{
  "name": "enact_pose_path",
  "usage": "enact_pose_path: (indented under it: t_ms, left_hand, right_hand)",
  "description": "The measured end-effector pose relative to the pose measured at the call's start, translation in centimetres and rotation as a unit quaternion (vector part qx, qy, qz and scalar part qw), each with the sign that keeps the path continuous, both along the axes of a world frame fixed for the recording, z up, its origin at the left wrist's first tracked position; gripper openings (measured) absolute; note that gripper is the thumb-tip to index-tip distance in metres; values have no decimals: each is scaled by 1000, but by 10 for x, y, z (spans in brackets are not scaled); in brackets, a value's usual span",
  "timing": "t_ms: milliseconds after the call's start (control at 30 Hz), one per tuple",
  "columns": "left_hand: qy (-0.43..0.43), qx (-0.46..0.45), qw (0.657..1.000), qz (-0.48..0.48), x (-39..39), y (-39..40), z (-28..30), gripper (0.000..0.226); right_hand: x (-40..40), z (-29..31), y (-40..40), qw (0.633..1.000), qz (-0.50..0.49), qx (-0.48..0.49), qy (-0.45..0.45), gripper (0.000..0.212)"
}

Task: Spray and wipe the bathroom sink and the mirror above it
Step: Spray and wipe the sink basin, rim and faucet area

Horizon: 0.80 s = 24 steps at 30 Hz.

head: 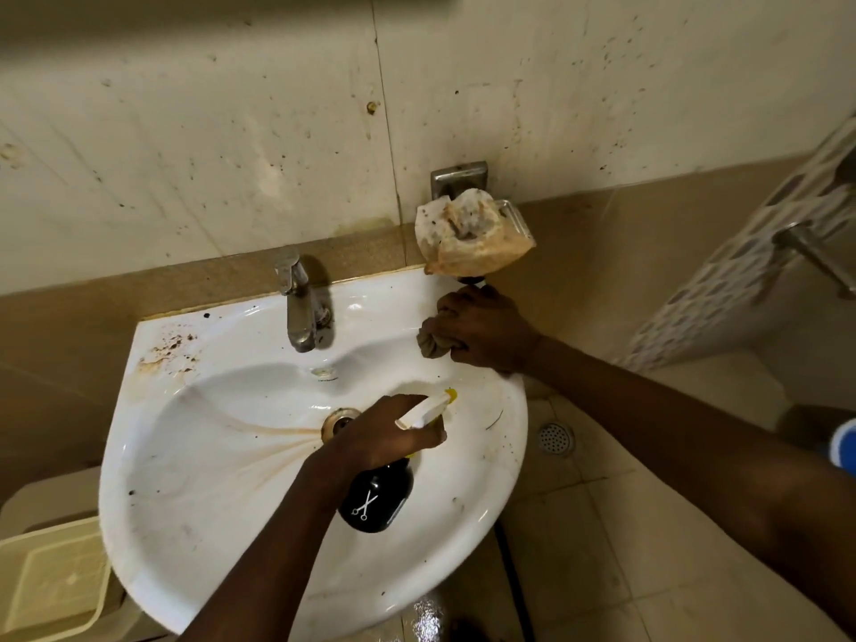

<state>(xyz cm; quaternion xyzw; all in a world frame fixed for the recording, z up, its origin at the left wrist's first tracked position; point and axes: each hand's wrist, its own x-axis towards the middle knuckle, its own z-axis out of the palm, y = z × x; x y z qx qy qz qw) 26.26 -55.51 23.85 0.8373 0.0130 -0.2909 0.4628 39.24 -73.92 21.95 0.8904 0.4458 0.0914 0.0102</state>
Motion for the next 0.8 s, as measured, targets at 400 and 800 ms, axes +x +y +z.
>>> enact_pose_path:
  t_ms: [400, 800]
  left_hand:
    - [4, 45, 998, -40, -5, 19, 3, 30]
    - [-68, 88, 991, -76, -13, 23, 0, 27]
  right_hand:
    - [-49, -6, 7, 996, -88, -20, -26, 18]
    - [-74, -13, -1, 989, -131, -42, -58, 3]
